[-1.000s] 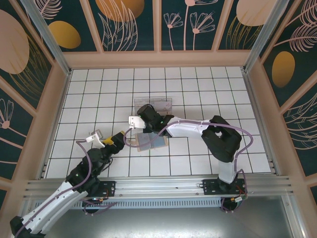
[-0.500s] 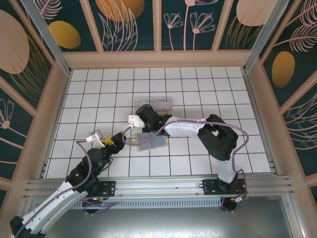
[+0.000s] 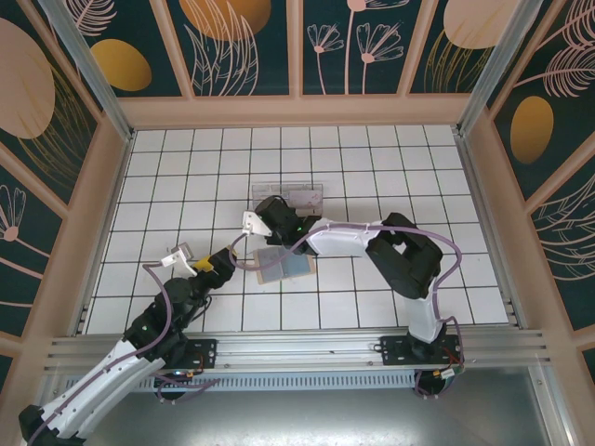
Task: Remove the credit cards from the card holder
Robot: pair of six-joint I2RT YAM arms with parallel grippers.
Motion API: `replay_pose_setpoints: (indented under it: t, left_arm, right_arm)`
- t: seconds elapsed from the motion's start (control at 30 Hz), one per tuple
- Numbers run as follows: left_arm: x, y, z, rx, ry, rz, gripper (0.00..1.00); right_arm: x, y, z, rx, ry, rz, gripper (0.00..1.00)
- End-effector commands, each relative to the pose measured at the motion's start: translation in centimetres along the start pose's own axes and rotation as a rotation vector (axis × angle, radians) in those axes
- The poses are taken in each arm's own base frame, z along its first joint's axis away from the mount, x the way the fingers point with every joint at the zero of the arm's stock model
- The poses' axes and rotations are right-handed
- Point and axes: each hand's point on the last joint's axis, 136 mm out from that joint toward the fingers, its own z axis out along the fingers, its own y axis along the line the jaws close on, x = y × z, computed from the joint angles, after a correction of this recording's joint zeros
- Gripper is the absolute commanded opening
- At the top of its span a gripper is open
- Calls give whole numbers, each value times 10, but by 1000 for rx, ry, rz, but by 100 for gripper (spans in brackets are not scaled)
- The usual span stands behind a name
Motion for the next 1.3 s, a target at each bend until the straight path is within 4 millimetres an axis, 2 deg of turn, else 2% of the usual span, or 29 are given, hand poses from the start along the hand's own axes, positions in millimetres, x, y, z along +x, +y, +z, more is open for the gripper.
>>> replay_pose_setpoints:
  t: [0.0,0.1,0.43,0.7,0.9,1.03,1.17,1.27]
  left_arm:
    - [21,40,-2,-145,67,72,99]
    - [21,40,-1,-145,67,70,99]
    - [22,39,-1,-143,75,69,99]
    - [26,32,3,-132,109,70,98]
    - [32,20,11,-117,157,68,99]
    - [41,12,20,-119,217,68,92]
    - [49,-3,32,-113,286,75,75]
    - [57,-7,40,-125,335,76,63]
  right_arm:
    - [-2,-35,4,98,5,100,45]
    - [-1,-44,2,118,-2,127,45]
    - [-4,-45,-14,89,-42,214,46]
    - [-8,-49,-54,55,-141,428,50]
    - [9,-42,-86,-1,-196,683,51]
    - [24,-33,-101,-76,-219,915,50]
    - [41,-18,-110,-127,-245,1068,49]
    - [52,0,-109,-207,-235,1172,49]
